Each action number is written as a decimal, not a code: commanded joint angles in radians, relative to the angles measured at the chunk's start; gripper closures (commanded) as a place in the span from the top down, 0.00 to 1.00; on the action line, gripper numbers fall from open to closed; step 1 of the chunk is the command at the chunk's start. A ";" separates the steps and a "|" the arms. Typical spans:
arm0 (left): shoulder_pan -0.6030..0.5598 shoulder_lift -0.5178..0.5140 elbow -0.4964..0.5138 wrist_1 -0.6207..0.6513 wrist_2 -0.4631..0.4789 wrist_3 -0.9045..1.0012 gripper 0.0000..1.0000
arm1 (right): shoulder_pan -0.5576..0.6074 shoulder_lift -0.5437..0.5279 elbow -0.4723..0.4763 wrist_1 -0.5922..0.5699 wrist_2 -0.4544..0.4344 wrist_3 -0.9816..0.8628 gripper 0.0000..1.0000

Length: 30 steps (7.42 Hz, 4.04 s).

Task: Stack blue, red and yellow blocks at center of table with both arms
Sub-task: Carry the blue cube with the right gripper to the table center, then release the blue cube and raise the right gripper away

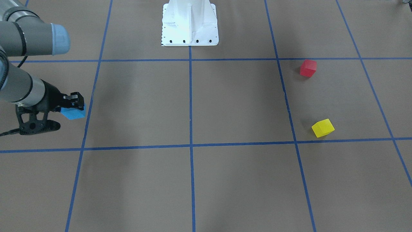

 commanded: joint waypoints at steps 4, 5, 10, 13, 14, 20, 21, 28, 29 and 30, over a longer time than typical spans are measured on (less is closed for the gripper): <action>0.001 -0.003 0.003 0.002 0.000 -0.001 1.00 | -0.262 0.408 -0.473 0.332 -0.113 0.446 0.00; 0.001 -0.003 0.005 0.002 0.000 -0.001 1.00 | -0.273 0.412 -0.478 0.334 -0.124 0.446 0.00; 0.001 -0.003 0.008 0.002 0.000 -0.001 1.00 | -0.338 0.484 -0.587 0.411 -0.158 0.521 0.00; 0.001 -0.003 0.008 0.000 0.000 -0.001 1.00 | -0.356 0.484 -0.604 0.446 -0.159 0.572 0.54; 0.001 -0.003 0.008 0.002 0.000 -0.001 1.00 | -0.361 0.484 -0.604 0.448 -0.170 0.572 0.98; 0.015 -0.039 -0.001 0.012 0.005 -0.075 1.00 | -0.269 0.439 -0.410 0.413 -0.176 0.575 0.99; 0.041 -0.047 -0.029 0.000 -0.001 -0.320 1.00 | -0.198 0.365 -0.280 0.379 -0.169 0.551 0.99; 0.698 0.086 -0.190 -0.348 0.312 -1.292 0.99 | 0.101 -0.125 0.034 0.224 -0.112 -0.100 0.99; 0.821 0.086 -0.190 -0.373 0.413 -1.409 0.99 | 0.099 -0.131 0.026 0.228 -0.118 -0.100 0.99; 0.907 0.086 -0.189 -0.373 0.490 -1.430 0.99 | 0.099 -0.133 0.023 0.228 -0.118 -0.100 0.99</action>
